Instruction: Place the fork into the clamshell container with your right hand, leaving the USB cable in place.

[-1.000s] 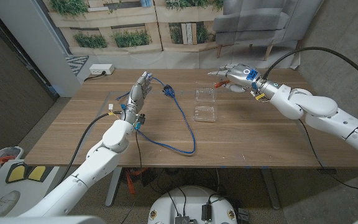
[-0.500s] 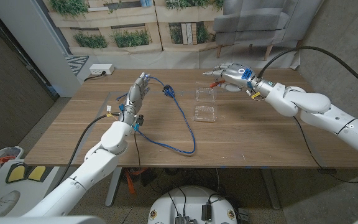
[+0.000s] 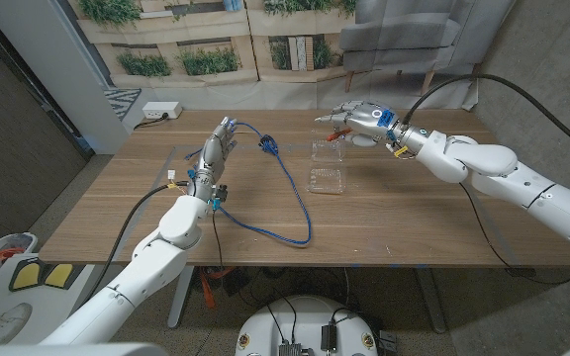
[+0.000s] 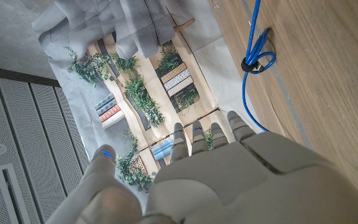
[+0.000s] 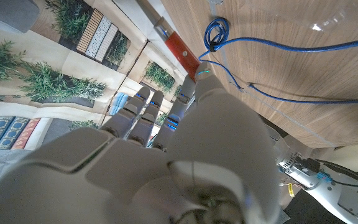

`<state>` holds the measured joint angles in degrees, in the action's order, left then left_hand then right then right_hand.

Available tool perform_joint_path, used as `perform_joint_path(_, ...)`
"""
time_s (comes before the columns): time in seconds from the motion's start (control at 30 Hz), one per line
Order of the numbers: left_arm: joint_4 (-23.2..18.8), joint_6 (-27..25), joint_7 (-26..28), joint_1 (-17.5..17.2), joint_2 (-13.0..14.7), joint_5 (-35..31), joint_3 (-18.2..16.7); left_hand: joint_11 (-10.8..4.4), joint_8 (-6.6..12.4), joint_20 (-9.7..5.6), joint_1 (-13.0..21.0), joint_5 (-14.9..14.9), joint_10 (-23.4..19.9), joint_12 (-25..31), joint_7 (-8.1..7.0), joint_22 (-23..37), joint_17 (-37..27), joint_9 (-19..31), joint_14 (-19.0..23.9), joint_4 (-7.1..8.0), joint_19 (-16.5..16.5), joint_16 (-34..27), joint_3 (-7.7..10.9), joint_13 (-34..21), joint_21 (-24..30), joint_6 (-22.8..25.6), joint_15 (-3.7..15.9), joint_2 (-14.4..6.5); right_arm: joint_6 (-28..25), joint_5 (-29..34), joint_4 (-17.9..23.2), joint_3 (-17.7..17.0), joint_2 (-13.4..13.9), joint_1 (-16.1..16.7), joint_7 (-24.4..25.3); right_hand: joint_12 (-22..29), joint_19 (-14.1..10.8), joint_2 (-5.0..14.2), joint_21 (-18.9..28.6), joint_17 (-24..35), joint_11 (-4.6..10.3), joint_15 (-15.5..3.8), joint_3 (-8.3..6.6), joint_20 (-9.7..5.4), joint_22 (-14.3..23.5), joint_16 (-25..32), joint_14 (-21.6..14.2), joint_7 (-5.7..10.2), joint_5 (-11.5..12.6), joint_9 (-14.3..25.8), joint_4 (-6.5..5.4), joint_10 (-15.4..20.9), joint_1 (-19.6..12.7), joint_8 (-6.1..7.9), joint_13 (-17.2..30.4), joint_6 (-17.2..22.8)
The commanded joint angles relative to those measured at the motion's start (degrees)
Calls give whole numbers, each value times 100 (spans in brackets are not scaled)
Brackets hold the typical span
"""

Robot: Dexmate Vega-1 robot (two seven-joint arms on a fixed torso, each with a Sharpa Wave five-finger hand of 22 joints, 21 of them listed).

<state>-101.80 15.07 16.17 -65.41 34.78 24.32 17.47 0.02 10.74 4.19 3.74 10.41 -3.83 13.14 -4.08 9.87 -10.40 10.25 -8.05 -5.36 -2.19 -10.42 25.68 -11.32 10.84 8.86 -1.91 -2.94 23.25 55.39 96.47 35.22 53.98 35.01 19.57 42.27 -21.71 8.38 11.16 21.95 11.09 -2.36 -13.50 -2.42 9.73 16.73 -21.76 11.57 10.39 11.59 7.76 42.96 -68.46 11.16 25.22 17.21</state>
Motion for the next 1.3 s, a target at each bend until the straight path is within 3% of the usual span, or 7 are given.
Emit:
perform_joint_path(0.03,-117,-63,69,-89,22,-37,-31,23,27,-30,-2,-16,-21,14,-17,19,-5,20,-13,-37,-19,-30,11,-16,29,24,23,5,369,71,-275,225,-168,-284,112,335,17,151,13,14,104,-1091,-17,-357,18,-18,-72,-17,27,10,-20,115,-189,-13,13,38)
perform_joint_path(0.53,-125,-70,65,-88,12,-60,-28,45,23,4,-13,-17,-18,8,-14,19,-7,20,-48,-38,-44,-21,5,-17,20,26,-26,16,655,249,-685,528,-415,-549,442,349,20,149,14,40,100,-1093,-15,-358,18,-35,-86,-10,24,11,-21,106,-196,-12,-8,52)
perform_joint_path(1.3,-118,37,-26,-88,-15,-76,31,39,23,8,-24,-16,-120,42,-25,19,-8,20,-55,-39,-48,-24,1,-19,21,44,-30,21,811,245,-728,757,-599,-601,577,373,25,147,14,82,99,-1098,-18,-414,15,-63,-119,7,24,11,-20,100,-212,-11,-39,75)
